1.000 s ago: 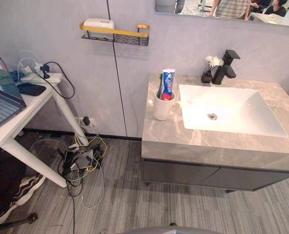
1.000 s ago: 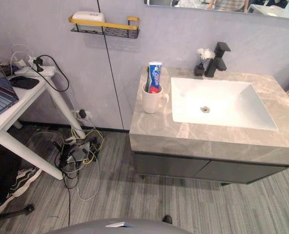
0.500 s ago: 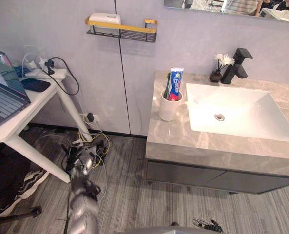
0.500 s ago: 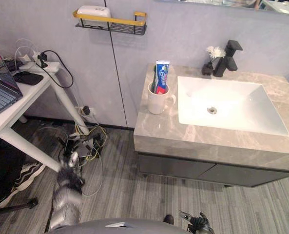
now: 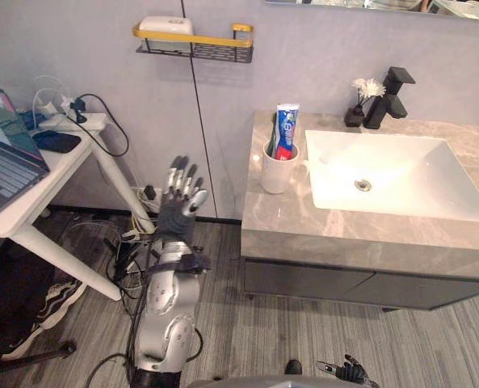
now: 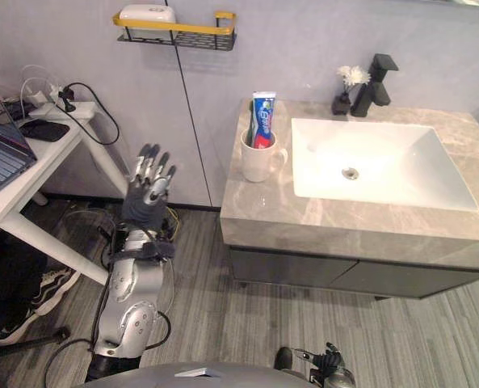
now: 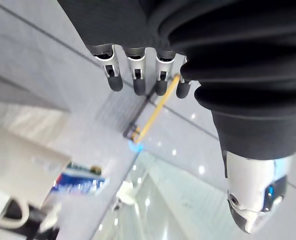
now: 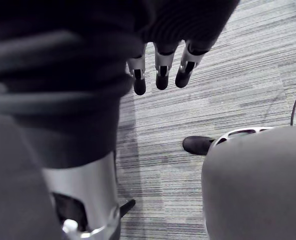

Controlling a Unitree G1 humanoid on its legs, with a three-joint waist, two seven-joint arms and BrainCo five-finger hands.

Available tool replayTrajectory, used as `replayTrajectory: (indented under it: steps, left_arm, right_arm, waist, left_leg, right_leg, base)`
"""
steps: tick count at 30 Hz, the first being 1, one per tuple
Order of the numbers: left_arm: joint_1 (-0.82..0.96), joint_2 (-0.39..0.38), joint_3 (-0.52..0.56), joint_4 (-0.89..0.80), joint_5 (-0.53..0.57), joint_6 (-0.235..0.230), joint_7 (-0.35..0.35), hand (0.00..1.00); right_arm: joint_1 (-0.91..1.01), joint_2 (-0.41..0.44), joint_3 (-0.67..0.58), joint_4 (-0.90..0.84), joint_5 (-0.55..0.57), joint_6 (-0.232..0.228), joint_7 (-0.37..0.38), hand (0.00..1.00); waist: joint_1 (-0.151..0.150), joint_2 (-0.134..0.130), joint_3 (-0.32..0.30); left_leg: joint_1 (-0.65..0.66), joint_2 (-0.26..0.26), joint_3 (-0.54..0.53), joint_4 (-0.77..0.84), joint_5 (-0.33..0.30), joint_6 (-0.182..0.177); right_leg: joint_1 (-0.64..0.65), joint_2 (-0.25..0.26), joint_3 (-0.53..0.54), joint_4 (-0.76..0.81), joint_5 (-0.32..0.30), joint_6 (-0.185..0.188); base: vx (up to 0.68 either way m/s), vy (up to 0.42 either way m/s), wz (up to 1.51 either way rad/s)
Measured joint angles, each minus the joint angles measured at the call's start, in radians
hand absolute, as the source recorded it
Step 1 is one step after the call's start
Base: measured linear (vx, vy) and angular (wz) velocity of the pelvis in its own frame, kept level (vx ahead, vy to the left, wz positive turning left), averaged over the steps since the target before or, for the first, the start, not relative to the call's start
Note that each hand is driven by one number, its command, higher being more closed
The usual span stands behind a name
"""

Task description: Organize washtable

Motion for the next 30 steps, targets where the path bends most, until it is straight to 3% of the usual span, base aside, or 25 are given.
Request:
replayTrajectory:
  steps: [2, 3, 14, 30]
  left_arm:
    - [-0.025, 0.015, -0.054, 0.000, -0.007, 0.000, -0.015, 0.00]
    - [-0.038, 0.021, -0.086, 0.000, -0.008, 0.001, -0.030, 1.00]
    - [-0.107, 0.060, -0.260, 0.009, -0.036, 0.015, -0.056, 1.00]
    - [-0.210, 0.107, -0.280, 0.327, -0.008, 0.054, -0.061, 1.00]
  right_arm:
    - [0.001, -0.005, 0.002, 0.001, 0.000, 0.001, -0.002, 0.00]
    - [0.001, -0.007, 0.002, 0.005, 0.000, 0.001, -0.003, 0.00]
    - [0.008, -0.009, 0.006, 0.010, 0.000, 0.003, -0.022, 0.00]
    - [0.002, -0.011, 0.007, -0.003, 0.000, 0.007, -0.026, 0.00]
  waist:
    - [-0.002, 0.001, -0.001]
    - [-0.003, 0.001, -0.008]
    - [-0.008, -0.004, -0.028]
    - [-0.045, -0.005, -0.029]
  left_leg:
    - [-0.012, 0.000, 0.003, 0.015, -0.005, 0.000]
    - [-0.024, 0.000, 0.005, 0.024, -0.007, 0.003]
    - [-0.037, 0.000, 0.016, 0.030, -0.006, 0.003]
    - [-0.011, -0.002, 0.040, -0.004, -0.006, 0.003]
  right_leg:
    - [-0.005, 0.000, 0.002, 0.000, 0.002, 0.000]
    - [-0.014, 0.000, 0.003, 0.000, 0.004, -0.001]
    - [-0.031, -0.001, 0.012, 0.004, 0.011, 0.001]
    - [-0.028, -0.001, 0.032, -0.001, 0.015, 0.003]
  base:
    - [-0.07, 0.016, -0.08]
    - [-0.06, 0.010, -0.03]
    - [-0.01, 0.002, -0.02]
    - [0.00, 0.000, -0.03]
